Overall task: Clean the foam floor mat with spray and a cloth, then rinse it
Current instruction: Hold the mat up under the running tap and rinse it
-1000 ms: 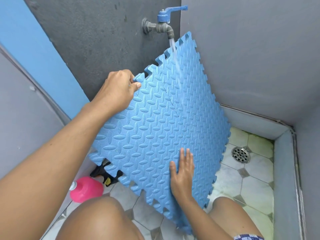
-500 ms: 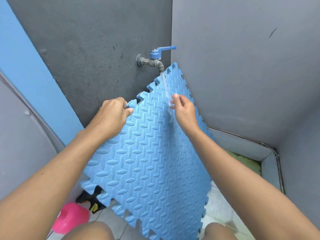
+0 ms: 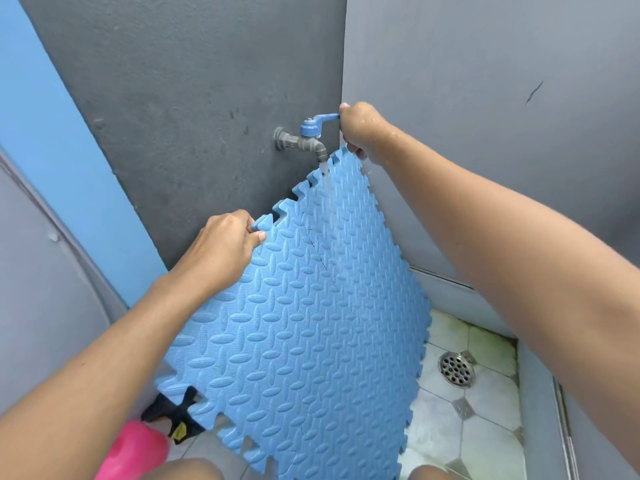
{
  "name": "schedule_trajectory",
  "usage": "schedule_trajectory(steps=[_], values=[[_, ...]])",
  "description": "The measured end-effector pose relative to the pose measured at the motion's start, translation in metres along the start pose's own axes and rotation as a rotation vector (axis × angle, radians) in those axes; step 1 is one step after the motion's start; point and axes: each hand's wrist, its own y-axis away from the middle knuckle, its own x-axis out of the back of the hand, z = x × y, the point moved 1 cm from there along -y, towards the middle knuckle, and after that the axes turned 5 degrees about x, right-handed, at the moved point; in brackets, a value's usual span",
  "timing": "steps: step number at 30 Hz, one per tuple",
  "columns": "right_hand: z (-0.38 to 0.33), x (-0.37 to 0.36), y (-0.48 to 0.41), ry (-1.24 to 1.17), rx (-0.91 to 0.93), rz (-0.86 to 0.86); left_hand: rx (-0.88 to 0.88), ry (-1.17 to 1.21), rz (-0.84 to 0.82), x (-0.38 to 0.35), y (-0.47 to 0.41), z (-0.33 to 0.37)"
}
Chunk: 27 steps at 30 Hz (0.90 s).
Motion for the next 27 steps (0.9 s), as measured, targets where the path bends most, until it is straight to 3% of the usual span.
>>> schedule_trajectory(steps=[6,11,15,18,24,27], values=[[-0.009,-0.011,-0.010,-0.169,-0.087,-0.031,0.000,0.002,0.002,-0.002,0.000,0.000],[0.020,-0.009,0.014,-0.240,0.031,-0.111,-0.003,0.021,-0.005,0.000,0.002,0.002],[0.101,-0.033,0.071,0.034,0.135,-0.127,-0.029,0.023,-0.034,0.005,0.002,0.003],[0.138,-0.030,0.113,0.206,0.258,-0.037,-0.088,0.031,-0.027,0.010,0.007,0.015],[0.103,0.028,0.120,0.448,0.453,0.138,-0.283,0.076,0.011,0.033,0.031,0.048],[0.083,0.050,0.107,0.558,0.454,0.137,-0.330,0.069,-0.004,0.042,0.025,0.051]])
